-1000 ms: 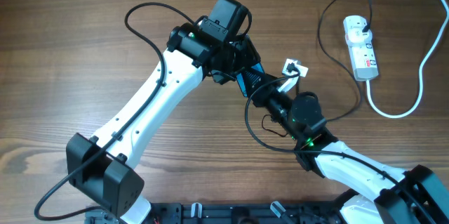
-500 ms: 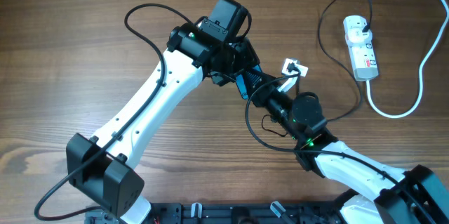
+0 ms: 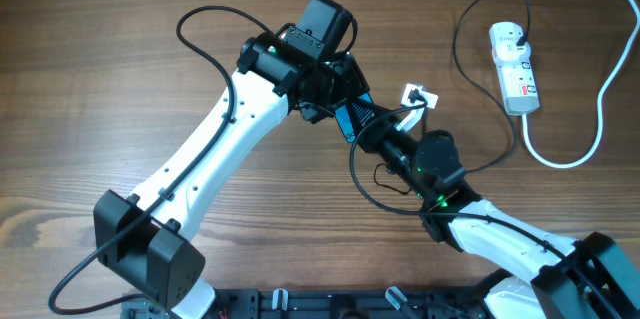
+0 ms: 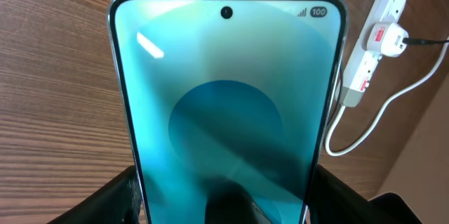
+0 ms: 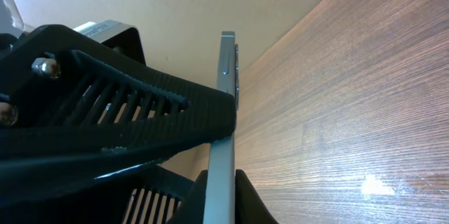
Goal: Plug charger to phone and switch on socket
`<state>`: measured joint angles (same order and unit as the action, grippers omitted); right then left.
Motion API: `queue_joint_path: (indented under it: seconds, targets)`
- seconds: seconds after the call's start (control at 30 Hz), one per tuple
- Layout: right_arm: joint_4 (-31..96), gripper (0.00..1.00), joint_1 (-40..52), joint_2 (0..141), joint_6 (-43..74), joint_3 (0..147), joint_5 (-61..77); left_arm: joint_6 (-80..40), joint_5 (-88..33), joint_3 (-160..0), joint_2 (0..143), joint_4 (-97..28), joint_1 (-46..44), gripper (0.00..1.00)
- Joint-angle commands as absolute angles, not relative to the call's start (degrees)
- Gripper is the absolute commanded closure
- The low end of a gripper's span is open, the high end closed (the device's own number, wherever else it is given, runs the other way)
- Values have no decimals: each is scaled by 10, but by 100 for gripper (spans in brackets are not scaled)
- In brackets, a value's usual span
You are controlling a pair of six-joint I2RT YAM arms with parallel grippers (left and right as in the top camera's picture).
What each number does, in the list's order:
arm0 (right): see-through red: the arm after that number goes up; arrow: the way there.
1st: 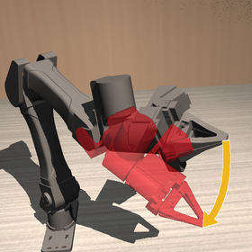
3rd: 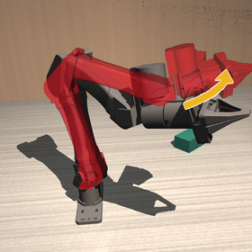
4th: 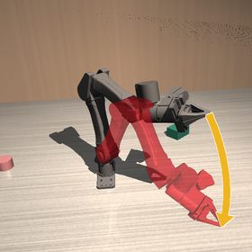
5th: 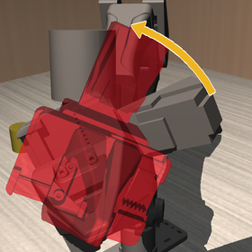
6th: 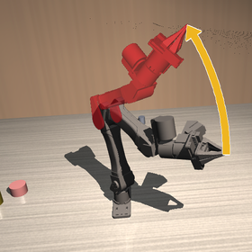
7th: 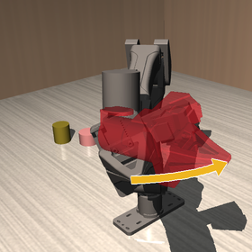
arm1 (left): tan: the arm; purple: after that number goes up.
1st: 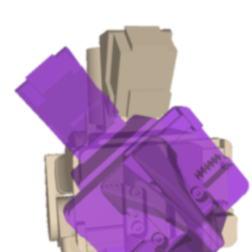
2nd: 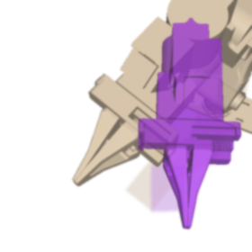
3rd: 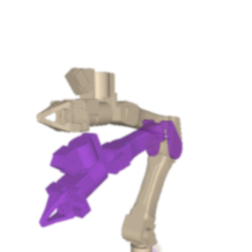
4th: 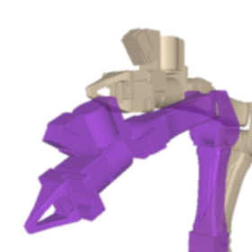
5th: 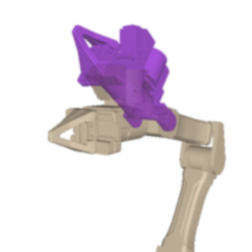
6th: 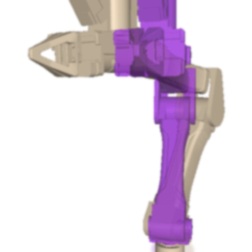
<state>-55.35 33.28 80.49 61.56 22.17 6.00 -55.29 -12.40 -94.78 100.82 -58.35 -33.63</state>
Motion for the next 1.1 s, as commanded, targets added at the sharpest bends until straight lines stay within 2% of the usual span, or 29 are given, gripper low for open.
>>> queue_joint_path:
  seconds: [0.0,0.17,0.3,0.43,0.53,0.7,0.9,1.07]
  targets:
    - [-579,95,339,804,617,232,115,-560,-154,-956,1002,-579,-340,36]
    - [-595,95,339,804,636,232,126,-560,-154,-956,1002,-579,-340,31]
    - [-594,96,339,804,652,232,128,-559,-154,-956,1002,-581,-340,17]
    - [-593,96,337,804,705,232,128,-557,-154,-956,1001,-581,-332,12]
    - [-570,96,328,804,739,232,128,-552,-163,-956,990,-581,-294,8]
    - [-475,96,287,804,845,232,162,-441,-180,-956,953,-615,-211,0]
    - [-478,96,274,804,987,232,250,-331,-179,-956,931,-703,-107,0]
    - [-482,95,274,804,1136,232,346,-317,-180,-956,931,-757,-59,0]
